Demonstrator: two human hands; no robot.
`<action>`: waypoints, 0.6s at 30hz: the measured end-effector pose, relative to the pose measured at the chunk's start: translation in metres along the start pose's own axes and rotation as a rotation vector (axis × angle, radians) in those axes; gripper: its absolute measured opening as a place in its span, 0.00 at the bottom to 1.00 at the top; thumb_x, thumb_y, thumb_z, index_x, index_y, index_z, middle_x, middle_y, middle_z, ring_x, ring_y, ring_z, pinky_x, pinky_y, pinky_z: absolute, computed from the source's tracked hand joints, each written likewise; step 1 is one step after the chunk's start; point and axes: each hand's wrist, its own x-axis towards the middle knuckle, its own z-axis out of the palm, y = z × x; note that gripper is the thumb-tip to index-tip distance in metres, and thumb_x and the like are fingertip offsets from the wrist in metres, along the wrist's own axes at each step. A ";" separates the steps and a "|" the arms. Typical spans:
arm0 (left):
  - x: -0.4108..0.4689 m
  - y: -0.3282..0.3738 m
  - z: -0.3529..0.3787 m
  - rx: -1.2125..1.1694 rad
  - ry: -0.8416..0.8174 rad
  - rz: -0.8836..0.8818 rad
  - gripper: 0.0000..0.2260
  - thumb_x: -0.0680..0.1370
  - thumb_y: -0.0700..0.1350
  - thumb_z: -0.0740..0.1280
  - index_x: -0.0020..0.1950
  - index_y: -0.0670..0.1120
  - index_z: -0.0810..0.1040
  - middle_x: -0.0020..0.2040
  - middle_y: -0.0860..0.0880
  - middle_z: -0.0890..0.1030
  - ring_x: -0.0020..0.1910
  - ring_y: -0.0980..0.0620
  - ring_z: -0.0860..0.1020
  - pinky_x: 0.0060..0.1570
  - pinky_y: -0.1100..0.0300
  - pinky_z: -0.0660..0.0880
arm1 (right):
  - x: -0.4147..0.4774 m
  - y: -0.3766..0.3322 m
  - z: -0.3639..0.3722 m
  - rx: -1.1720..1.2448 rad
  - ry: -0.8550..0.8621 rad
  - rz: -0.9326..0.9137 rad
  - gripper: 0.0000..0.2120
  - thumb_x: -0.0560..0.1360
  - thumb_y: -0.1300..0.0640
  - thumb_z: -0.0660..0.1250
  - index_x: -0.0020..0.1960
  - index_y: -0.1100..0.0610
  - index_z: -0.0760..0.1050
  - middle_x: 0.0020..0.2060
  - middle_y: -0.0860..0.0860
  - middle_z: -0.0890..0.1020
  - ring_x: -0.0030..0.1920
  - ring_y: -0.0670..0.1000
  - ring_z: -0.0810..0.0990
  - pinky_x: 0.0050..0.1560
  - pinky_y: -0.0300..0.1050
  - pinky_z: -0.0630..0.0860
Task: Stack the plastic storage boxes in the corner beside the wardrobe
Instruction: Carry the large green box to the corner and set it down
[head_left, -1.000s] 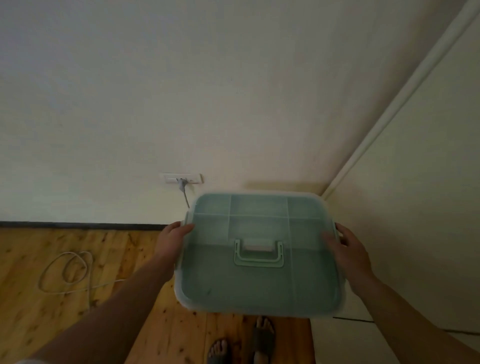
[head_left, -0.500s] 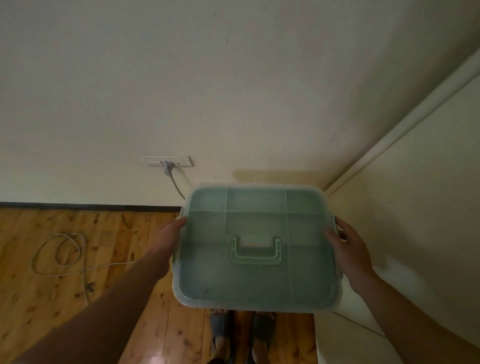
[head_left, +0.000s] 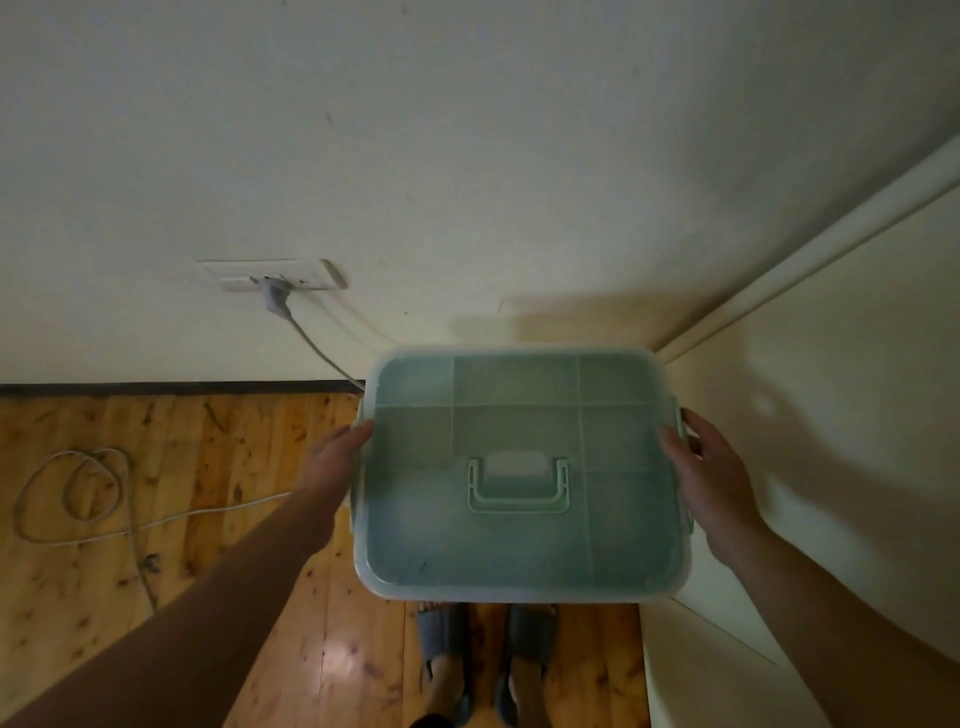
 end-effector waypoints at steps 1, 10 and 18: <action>0.009 -0.004 0.004 0.001 0.001 -0.001 0.22 0.79 0.56 0.62 0.69 0.45 0.72 0.62 0.45 0.77 0.62 0.42 0.74 0.65 0.38 0.68 | 0.008 0.008 0.004 0.007 -0.002 0.009 0.26 0.74 0.40 0.66 0.70 0.44 0.68 0.56 0.47 0.76 0.51 0.48 0.76 0.46 0.45 0.73; 0.075 -0.047 0.033 -0.002 0.027 0.004 0.20 0.79 0.55 0.62 0.67 0.47 0.74 0.59 0.46 0.79 0.57 0.45 0.76 0.63 0.42 0.71 | 0.061 0.065 0.036 0.021 -0.001 0.035 0.25 0.74 0.42 0.66 0.70 0.46 0.69 0.59 0.50 0.77 0.55 0.51 0.76 0.47 0.46 0.71; 0.124 -0.079 0.053 -0.010 0.004 0.012 0.18 0.80 0.56 0.60 0.64 0.46 0.77 0.58 0.47 0.80 0.57 0.46 0.77 0.61 0.45 0.72 | 0.102 0.100 0.063 0.019 -0.015 0.045 0.27 0.74 0.42 0.67 0.70 0.46 0.68 0.62 0.51 0.76 0.58 0.52 0.76 0.55 0.51 0.74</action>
